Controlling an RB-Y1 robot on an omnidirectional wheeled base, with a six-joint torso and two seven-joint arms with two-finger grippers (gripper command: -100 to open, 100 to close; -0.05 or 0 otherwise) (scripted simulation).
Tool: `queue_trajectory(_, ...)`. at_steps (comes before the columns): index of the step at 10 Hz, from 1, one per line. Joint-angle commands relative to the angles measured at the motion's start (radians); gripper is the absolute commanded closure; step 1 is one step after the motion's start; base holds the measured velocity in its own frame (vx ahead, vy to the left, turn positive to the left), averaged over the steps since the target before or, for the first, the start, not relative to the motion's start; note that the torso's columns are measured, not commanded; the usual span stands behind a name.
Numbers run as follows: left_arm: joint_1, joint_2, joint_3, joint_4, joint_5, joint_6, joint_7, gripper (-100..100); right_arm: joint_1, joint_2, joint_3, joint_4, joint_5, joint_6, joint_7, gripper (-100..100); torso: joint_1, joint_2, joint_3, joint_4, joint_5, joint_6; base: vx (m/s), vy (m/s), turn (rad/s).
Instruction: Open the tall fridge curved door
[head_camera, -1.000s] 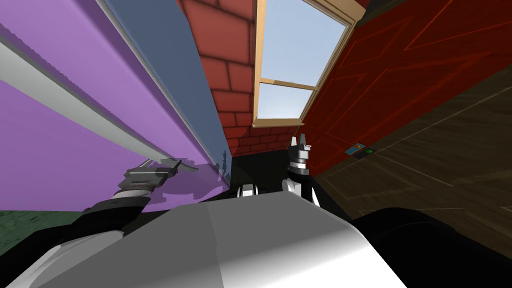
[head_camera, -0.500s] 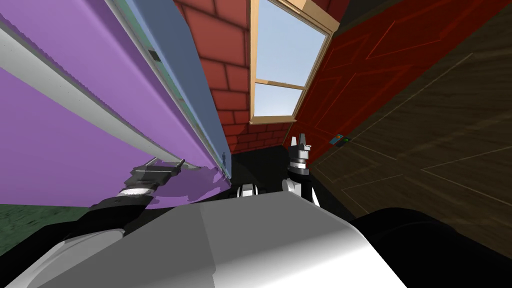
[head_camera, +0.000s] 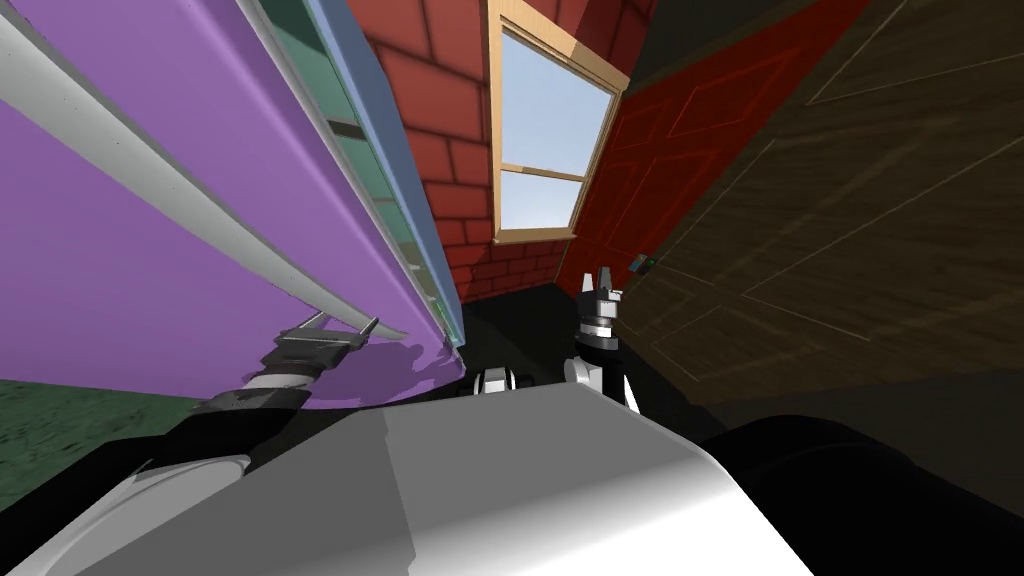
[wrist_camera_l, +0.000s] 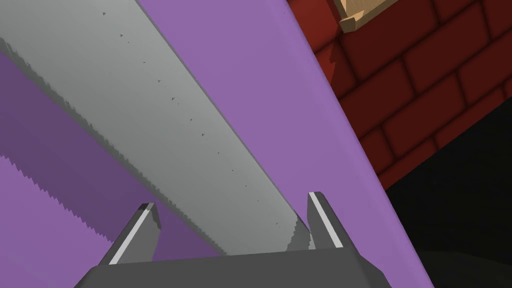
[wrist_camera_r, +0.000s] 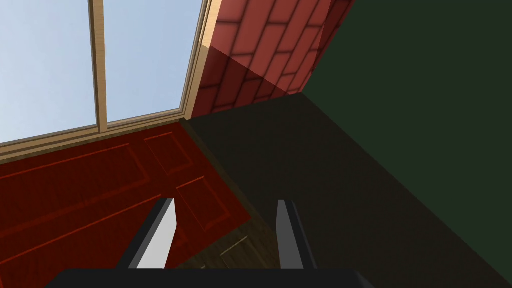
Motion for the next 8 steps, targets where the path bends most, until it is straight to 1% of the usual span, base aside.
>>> queue_trajectory(1,0.000,0.044,-0.007,0.002,0.031,-0.028,-0.015,100,0.000,0.000,0.000,0.000,0.000,0.000,0.000,0,0.000,0.004,0.002,0.001,0.000,0.001,-0.357,0.151,-0.239)
queue_trajectory(2,0.000,0.044,-0.007,0.002,0.031,-0.028,-0.015,100,0.000,0.000,0.000,0.000,0.000,0.000,0.000,0,0.002,0.006,0.003,0.001,0.000,0.003,-0.321,0.092,-0.102)
queue_trajectory(3,0.003,0.067,-0.015,0.002,0.047,-0.038,-0.021,100,0.000,0.000,0.000,0.000,0.000,0.000,0.000,0,-0.001,0.004,0.002,0.001,0.000,0.000,-0.338,0.025,-0.088)
queue_trajectory(4,0.005,0.089,-0.024,0.002,0.062,-0.047,-0.027,100,0.000,0.000,0.000,0.000,0.000,0.000,0.000,0,-0.005,0.003,0.002,0.000,-0.001,0.003,-0.367,0.086,-0.184)
queue_trajectory(5,0.005,0.089,-0.024,0.002,0.062,-0.047,-0.027,100,0.000,0.000,0.000,0.000,0.000,0.000,0.000,0,-0.008,0.004,0.003,-0.001,-0.001,0.007,-0.297,0.074,-0.109)
queue_trajectory(6,0.005,0.085,-0.024,0.005,0.060,-0.041,-0.024,100,0.000,0.000,0.000,0.000,0.000,0.000,0.000,0,-0.012,0.000,0.001,-0.001,-0.002,0.006,-0.122,0.023,-0.010)
queue_trajectory(7,0.004,0.101,-0.042,0.002,0.067,-0.042,-0.031,100,0.000,0.000,0.000,0.000,0.000,0.000,0.000,0,-0.015,-0.009,-0.004,-0.003,-0.003,0.007,-0.159,0.107,-0.094)
queue_trajectory(8,0.000,0.115,-0.057,-0.002,0.072,-0.045,-0.038,100,0.000,0.000,0.000,0.000,0.000,0.000,0.000,0,-0.011,-0.005,-0.004,-0.004,-0.002,0.009,-0.295,0.186,-0.213)
